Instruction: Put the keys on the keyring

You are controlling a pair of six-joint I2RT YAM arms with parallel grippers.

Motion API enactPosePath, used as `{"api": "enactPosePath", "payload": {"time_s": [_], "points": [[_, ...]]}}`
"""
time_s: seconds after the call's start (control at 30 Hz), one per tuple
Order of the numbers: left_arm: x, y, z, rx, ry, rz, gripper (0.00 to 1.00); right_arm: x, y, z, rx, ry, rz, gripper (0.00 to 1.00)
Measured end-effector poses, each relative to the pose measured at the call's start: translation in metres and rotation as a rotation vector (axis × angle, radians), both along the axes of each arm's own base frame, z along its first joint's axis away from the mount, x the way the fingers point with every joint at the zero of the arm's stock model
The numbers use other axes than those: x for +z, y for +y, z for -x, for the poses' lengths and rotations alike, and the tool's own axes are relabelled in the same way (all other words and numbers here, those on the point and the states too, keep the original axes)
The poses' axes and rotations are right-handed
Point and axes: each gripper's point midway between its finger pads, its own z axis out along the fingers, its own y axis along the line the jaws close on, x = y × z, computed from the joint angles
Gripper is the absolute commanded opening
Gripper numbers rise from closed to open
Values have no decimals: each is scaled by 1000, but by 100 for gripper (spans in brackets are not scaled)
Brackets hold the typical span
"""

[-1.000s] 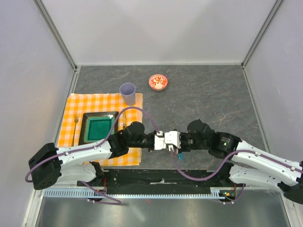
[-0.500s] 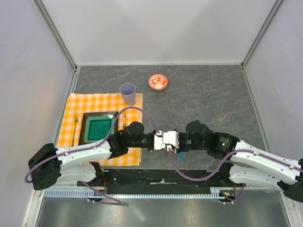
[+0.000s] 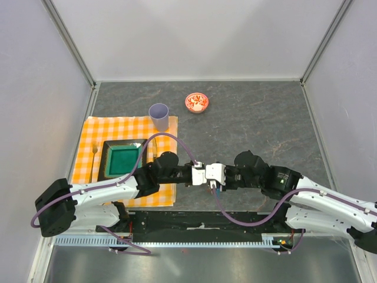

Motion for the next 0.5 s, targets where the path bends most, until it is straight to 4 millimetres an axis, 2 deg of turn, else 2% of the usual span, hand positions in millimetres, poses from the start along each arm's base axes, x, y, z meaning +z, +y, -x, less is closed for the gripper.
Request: {"api": "enactPosePath", "payload": {"time_s": [0.27,0.5], "points": [[5,0,-8,32,-36,10,2,3,-14,-1,-77,18,-7,35],[13,2,-15,68,-63,28,2,31,-19,-17,-283,28,-184,36]]}}
